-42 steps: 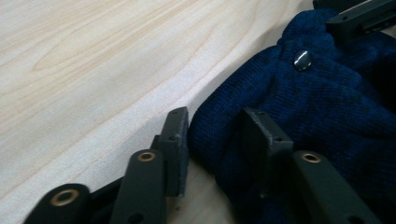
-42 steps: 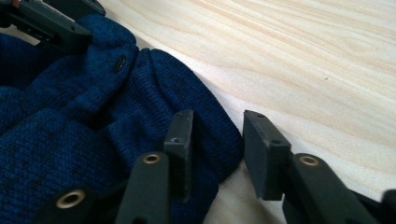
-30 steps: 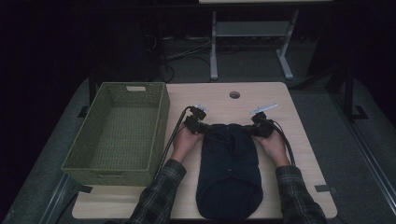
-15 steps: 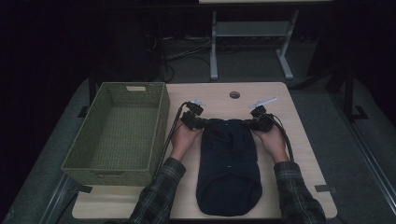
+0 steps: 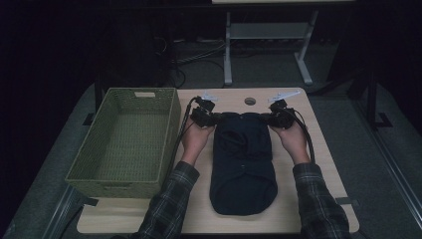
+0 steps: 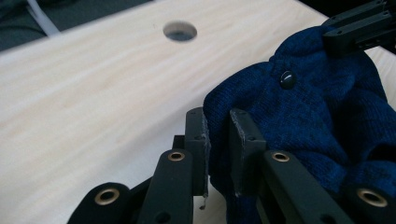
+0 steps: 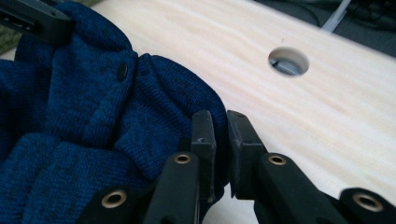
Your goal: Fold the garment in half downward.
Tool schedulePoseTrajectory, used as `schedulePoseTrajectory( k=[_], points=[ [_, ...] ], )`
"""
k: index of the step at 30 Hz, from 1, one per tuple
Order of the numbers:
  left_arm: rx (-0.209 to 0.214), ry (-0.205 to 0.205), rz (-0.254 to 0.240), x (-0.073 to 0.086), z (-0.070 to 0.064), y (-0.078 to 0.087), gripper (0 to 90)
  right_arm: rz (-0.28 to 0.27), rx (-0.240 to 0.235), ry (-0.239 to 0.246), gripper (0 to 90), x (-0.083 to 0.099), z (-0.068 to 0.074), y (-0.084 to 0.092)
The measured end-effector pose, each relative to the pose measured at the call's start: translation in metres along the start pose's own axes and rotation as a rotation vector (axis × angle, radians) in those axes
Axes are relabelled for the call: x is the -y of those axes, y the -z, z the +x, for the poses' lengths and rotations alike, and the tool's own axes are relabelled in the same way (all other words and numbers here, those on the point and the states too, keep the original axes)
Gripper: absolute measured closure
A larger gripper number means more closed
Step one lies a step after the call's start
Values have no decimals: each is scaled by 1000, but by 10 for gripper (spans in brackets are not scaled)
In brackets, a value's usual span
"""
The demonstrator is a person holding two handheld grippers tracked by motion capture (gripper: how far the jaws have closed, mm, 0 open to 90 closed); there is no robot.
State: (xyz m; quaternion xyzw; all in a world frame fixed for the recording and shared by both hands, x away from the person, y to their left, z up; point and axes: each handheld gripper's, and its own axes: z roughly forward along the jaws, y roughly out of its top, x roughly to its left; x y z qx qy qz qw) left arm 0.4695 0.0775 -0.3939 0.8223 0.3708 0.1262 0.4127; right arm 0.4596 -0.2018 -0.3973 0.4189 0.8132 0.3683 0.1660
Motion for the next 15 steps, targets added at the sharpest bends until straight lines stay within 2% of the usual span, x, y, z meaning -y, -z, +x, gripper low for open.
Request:
schedulePoseTrajectory(
  k=[6, 15],
  points=[
    [-34, -16, -47, -13, -3, 12, 788, -43, 28, 26, 823, -16, 3, 12],
    [-63, -57, -79, -35, -5, 27, 787, -88, 45, 52, 823, -36, 5, 31]
  ],
)
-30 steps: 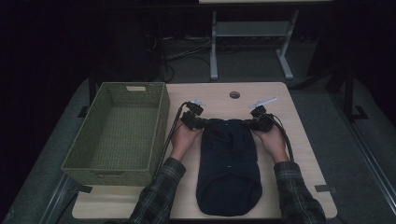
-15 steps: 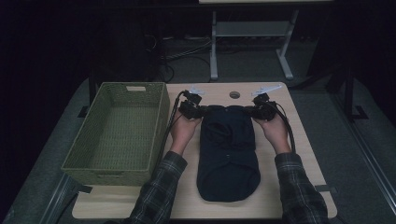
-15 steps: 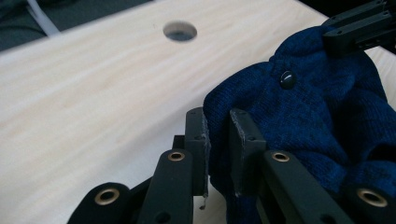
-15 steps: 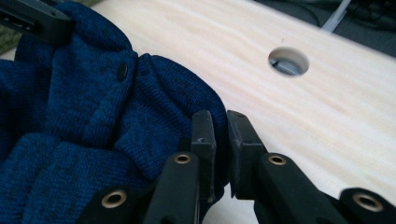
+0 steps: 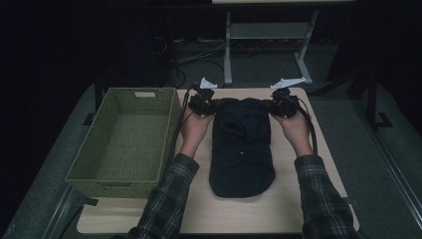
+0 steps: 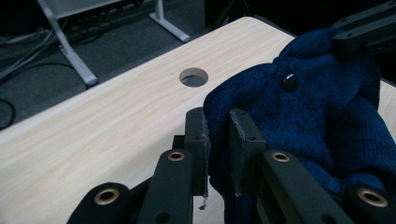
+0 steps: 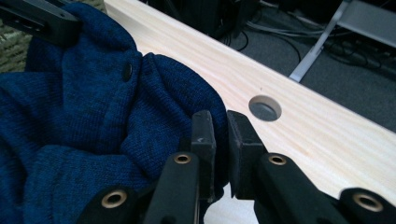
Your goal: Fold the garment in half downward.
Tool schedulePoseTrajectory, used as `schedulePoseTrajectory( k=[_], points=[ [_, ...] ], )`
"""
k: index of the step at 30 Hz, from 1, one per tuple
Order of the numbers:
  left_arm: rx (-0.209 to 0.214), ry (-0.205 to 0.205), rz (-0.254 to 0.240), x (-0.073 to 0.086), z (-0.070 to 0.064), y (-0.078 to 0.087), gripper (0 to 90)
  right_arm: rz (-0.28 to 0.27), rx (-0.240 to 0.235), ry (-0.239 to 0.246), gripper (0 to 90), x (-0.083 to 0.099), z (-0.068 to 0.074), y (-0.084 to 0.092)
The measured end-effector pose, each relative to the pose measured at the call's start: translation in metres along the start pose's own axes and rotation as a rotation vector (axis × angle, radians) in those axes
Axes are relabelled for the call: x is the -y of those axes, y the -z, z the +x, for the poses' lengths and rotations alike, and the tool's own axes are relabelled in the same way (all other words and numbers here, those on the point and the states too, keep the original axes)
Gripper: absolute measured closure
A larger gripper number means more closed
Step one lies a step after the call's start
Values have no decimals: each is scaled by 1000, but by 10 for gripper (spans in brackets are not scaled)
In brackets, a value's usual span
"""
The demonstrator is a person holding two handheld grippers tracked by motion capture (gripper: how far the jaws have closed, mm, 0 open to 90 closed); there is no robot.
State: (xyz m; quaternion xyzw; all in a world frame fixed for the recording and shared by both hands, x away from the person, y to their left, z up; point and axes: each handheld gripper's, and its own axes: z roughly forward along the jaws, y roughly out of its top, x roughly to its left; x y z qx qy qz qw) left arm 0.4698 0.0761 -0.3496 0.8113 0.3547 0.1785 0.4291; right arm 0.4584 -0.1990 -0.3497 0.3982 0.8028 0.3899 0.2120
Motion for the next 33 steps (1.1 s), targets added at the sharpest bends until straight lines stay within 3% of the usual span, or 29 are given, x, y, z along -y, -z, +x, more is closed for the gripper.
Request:
schedulePoseTrajectory(
  k=[4, 21, 27, 33],
  points=[
    [3, -12, 2, 3, -3, 1, 786, -6, -1, 9, 822, 1, 2, 3],
    [43, -101, 2, 25, -29, 20, 779, -47, -33, 43, 817, 39, 26, 25],
    [64, -90, 19, 35, -37, 27, 777, -62, -56, 33, 812, 55, 36, 33],
    [66, -114, 36, 44, -49, 35, 771, -56, -76, 24, 802, 68, 44, 40]
  ],
)
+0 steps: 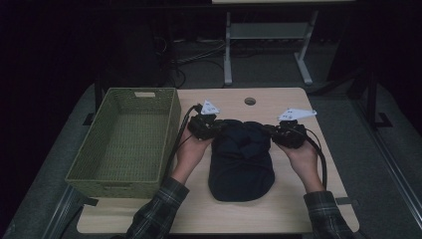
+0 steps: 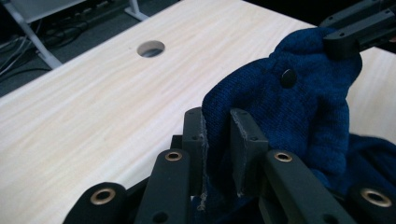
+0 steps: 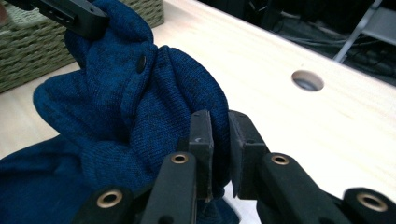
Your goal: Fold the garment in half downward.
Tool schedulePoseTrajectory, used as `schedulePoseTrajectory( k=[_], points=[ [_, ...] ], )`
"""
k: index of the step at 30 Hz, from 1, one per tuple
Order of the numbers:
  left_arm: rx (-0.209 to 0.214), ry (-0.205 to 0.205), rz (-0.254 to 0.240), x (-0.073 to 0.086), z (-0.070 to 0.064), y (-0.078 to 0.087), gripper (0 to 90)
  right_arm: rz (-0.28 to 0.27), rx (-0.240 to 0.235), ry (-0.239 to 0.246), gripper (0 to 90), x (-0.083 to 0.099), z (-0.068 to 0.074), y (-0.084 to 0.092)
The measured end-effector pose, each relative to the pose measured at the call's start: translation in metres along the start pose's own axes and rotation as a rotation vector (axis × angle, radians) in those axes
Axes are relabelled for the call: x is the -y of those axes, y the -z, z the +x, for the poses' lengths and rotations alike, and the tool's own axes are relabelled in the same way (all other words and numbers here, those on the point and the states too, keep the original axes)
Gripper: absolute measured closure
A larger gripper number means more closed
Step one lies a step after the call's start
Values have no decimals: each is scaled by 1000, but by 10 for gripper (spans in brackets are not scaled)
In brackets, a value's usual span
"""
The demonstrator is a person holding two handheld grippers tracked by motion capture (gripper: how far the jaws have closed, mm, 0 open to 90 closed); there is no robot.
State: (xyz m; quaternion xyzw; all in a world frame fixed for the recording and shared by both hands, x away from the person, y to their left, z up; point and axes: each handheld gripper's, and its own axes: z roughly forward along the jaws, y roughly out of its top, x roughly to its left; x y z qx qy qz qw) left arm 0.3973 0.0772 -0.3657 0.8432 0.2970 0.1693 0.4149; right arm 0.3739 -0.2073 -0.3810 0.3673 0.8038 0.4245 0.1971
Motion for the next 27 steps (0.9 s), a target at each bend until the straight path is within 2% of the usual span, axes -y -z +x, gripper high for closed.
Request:
schedulePoseTrajectory(
  k=[2, 6, 12, 16, 19, 24, 27],
  points=[
    [9, -4, 11, 4, -4, 2, 770, -11, 1, 6, 802, 5, 4, 3],
    [37, 15, 14, 12, -10, 4, 767, -9, -9, 6, 796, 15, 11, 6],
    [68, 16, 41, 24, -15, 5, 755, -2, -49, -22, 783, 29, 19, 10],
    [81, 23, 43, 32, -18, 6, 751, 12, -55, -5, 781, 35, 26, 12],
    [92, 8, 56, 36, -22, 8, 750, 35, -68, -3, 777, 40, 31, 13],
    [130, 4, 61, 45, -31, 14, 740, 47, -84, 0, 771, 50, 40, 18],
    [142, -16, 69, 52, -38, 18, 723, 48, -102, 0, 755, 58, 44, 22]
  ],
)
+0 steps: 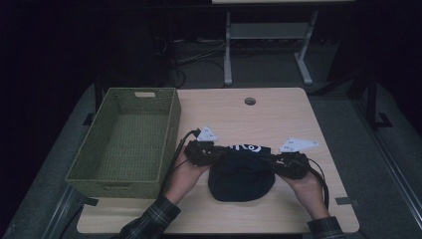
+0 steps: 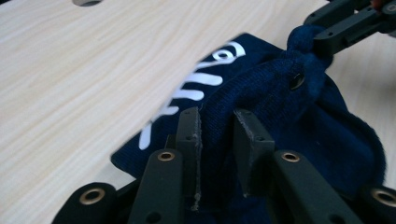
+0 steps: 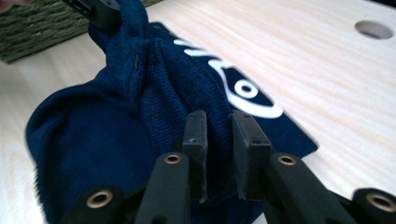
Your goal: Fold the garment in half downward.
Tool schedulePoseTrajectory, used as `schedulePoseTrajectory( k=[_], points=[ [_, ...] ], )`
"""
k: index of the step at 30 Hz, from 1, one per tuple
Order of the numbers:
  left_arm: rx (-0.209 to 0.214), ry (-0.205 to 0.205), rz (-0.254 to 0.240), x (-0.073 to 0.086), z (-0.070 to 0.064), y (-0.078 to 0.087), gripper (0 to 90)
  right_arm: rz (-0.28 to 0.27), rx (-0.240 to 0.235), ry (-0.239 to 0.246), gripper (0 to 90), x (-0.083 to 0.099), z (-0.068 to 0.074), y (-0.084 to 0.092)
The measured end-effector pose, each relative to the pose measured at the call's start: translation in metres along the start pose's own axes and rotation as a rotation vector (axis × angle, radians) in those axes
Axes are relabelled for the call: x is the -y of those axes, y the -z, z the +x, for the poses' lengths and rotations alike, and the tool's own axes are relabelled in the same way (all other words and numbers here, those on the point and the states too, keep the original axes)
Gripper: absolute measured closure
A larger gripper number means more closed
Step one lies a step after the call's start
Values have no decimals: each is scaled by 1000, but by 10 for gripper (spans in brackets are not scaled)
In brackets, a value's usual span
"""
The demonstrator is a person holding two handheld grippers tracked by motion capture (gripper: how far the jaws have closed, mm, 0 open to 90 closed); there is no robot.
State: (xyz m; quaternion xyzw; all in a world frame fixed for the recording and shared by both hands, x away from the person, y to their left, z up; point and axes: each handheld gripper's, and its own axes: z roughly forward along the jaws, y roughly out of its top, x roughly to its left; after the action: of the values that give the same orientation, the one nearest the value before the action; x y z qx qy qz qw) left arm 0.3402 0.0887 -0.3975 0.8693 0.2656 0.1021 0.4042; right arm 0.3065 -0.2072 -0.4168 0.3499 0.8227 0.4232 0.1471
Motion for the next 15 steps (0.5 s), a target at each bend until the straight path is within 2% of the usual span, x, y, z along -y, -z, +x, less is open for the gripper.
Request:
schedulePoseTrajectory(
  k=[2, 5, 10, 15],
  points=[
    [9, -7, 8, 4, -4, 1, 710, 18, -15, -14, 743, 4, 2, 1],
    [23, -20, 20, 9, -9, 2, 697, 16, -24, -6, 733, 10, 6, 3],
    [58, -1, 28, 18, -13, 3, 659, 23, -43, -1, 713, 18, 12, 5],
    [80, -18, 54, 24, -20, 3, 592, 34, -66, 1, 688, 24, 19, 8]
  ],
)
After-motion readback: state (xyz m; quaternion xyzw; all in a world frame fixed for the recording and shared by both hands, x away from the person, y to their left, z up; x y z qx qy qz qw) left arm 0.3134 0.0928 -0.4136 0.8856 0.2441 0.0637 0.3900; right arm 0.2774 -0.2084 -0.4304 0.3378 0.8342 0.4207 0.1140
